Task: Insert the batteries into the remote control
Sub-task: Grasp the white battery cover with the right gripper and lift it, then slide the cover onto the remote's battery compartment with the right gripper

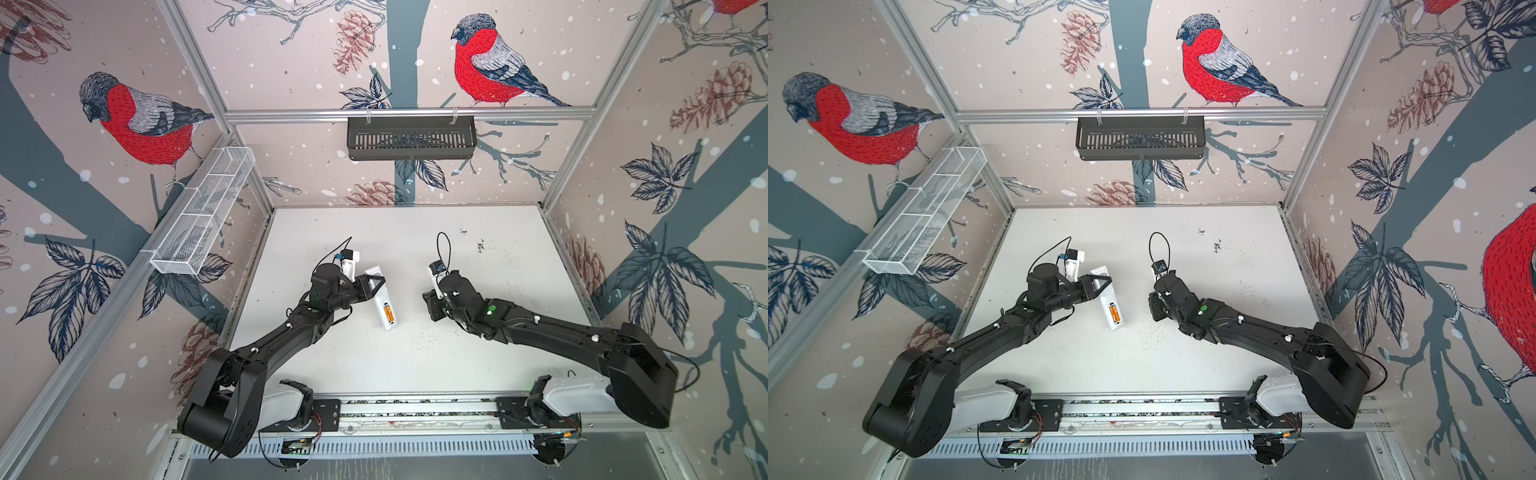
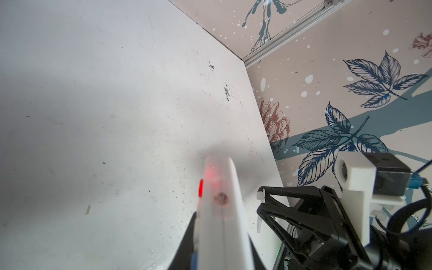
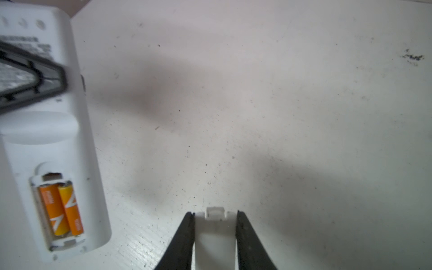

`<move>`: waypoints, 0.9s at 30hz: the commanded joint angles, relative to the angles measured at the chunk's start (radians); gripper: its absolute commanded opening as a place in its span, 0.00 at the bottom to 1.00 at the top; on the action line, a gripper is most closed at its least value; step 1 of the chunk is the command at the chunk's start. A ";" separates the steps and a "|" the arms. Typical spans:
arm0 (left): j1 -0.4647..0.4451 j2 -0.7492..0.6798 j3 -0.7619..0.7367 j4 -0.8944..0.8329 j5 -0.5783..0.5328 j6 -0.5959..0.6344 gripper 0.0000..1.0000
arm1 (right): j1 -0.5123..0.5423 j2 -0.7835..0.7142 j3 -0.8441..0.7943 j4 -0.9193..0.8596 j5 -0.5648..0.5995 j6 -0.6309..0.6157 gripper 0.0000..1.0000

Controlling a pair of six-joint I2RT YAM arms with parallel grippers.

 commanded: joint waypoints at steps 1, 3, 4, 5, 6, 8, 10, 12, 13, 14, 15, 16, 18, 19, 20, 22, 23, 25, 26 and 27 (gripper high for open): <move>-0.020 -0.014 -0.030 0.141 -0.064 -0.059 0.00 | 0.021 -0.049 -0.040 0.160 -0.044 -0.004 0.32; -0.032 -0.026 -0.054 0.173 -0.094 -0.085 0.00 | 0.035 -0.058 -0.051 0.189 -0.046 0.004 0.32; -0.036 -0.034 -0.070 0.192 -0.109 -0.099 0.00 | 0.042 -0.058 -0.052 0.200 -0.046 0.005 0.32; -0.041 -0.042 -0.082 0.210 -0.123 -0.110 0.00 | 0.049 -0.058 -0.053 0.208 -0.044 0.005 0.32; -0.045 -0.052 -0.094 0.222 -0.137 -0.122 0.00 | 0.060 -0.058 -0.054 0.221 -0.035 0.007 0.32; -0.051 -0.069 -0.119 0.259 -0.158 -0.146 0.00 | 0.082 -0.055 -0.063 0.260 -0.033 0.007 0.32; -0.051 -0.078 -0.135 0.288 -0.163 -0.170 0.00 | 0.108 -0.053 -0.077 0.319 -0.031 0.003 0.32; -0.052 -0.081 -0.135 0.290 -0.158 -0.177 0.00 | 0.124 -0.048 -0.087 0.361 -0.021 0.001 0.32; -0.052 -0.082 -0.136 0.296 -0.155 -0.182 0.00 | 0.132 -0.043 -0.092 0.388 -0.022 -0.004 0.32; -0.053 -0.081 -0.138 0.301 -0.152 -0.188 0.00 | 0.140 -0.040 -0.095 0.408 -0.020 -0.008 0.33; -0.052 -0.083 -0.141 0.307 -0.151 -0.194 0.00 | 0.145 -0.033 -0.097 0.428 -0.025 -0.012 0.32; -0.053 -0.084 -0.144 0.315 -0.149 -0.201 0.00 | 0.150 -0.024 -0.095 0.444 -0.025 -0.016 0.32; -0.052 -0.084 -0.148 0.322 -0.144 -0.213 0.00 | 0.160 -0.010 -0.095 0.478 -0.033 -0.026 0.32; -0.052 -0.084 -0.150 0.329 -0.138 -0.219 0.00 | 0.164 0.002 -0.091 0.489 -0.035 -0.029 0.32; -0.053 -0.084 -0.150 0.334 -0.136 -0.222 0.00 | 0.166 0.012 -0.085 0.496 -0.035 -0.030 0.32; -0.052 -0.088 -0.154 0.338 -0.135 -0.230 0.00 | 0.174 0.034 -0.075 0.513 -0.036 -0.040 0.32; -0.053 -0.091 -0.157 0.340 -0.136 -0.235 0.00 | 0.177 0.040 -0.073 0.522 -0.036 -0.045 0.32; -0.052 -0.099 -0.165 0.352 -0.140 -0.249 0.00 | 0.183 0.057 -0.071 0.545 -0.037 -0.049 0.32; -0.052 -0.102 -0.168 0.356 -0.140 -0.255 0.00 | 0.183 0.063 -0.071 0.553 -0.038 -0.049 0.32; -0.052 -0.106 -0.171 0.359 -0.141 -0.261 0.00 | 0.186 0.069 -0.070 0.558 -0.034 -0.050 0.32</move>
